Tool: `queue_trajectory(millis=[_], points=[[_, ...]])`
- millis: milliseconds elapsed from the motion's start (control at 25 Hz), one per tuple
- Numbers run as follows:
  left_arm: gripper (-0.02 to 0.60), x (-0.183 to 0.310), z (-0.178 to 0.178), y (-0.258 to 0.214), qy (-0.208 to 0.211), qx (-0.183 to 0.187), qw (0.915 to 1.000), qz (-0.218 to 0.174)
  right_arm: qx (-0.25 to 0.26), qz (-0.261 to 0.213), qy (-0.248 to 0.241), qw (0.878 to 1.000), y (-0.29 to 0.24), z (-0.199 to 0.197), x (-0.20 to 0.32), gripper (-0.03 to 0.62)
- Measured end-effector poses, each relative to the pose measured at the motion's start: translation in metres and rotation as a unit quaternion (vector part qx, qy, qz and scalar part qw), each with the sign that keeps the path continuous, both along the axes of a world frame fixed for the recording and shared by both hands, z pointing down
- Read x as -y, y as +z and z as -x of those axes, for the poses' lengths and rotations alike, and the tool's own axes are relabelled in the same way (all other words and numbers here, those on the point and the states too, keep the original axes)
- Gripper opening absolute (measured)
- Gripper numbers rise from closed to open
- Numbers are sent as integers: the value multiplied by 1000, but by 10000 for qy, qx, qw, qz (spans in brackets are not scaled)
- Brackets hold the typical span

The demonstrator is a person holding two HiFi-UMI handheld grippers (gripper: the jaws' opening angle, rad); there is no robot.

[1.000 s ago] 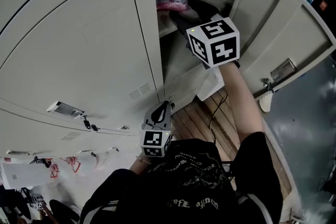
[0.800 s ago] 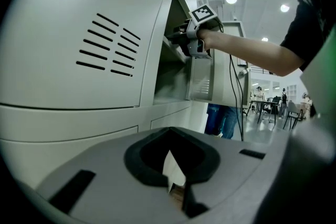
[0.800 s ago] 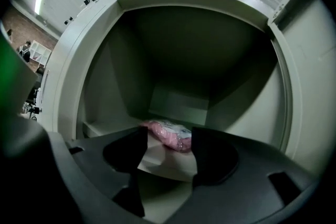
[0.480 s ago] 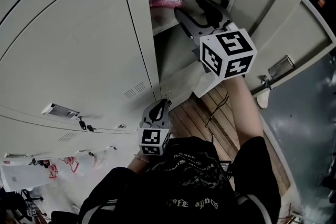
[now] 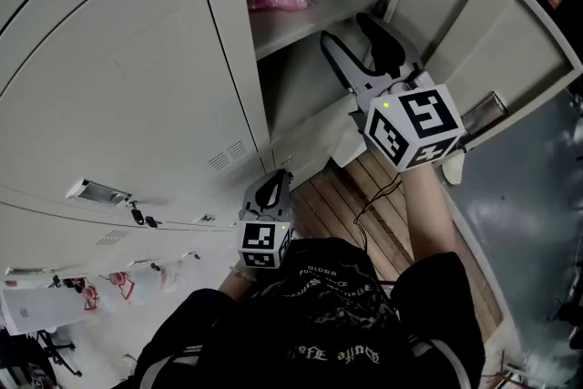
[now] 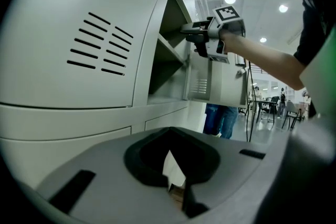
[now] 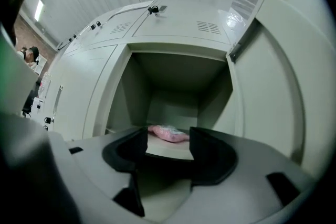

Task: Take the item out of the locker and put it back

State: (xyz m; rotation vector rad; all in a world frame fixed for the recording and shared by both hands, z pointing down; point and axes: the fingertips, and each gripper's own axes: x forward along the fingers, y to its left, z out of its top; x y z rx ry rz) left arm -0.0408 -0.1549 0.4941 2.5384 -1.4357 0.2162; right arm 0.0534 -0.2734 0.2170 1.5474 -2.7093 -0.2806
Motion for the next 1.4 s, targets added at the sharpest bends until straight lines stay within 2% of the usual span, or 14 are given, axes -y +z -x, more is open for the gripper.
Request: queue_trajectory(millis=[240, 600, 1000, 1400], points=[[6, 0, -8, -4, 99, -26, 9999, -58, 244, 69, 67, 9997, 16, -15, -22, 253], [6, 1, -30, -12, 309, -73, 9993, -184, 308, 191, 357, 9987, 49, -37, -44, 253], [6, 5, -35, -19, 262, -98, 9992, -271, 428, 694, 552, 9951, 113, -48, -64, 253], [6, 11, -34, -20, 229, -65, 9992, -333, 757, 1039, 781, 9886, 163, -57, -81, 253]])
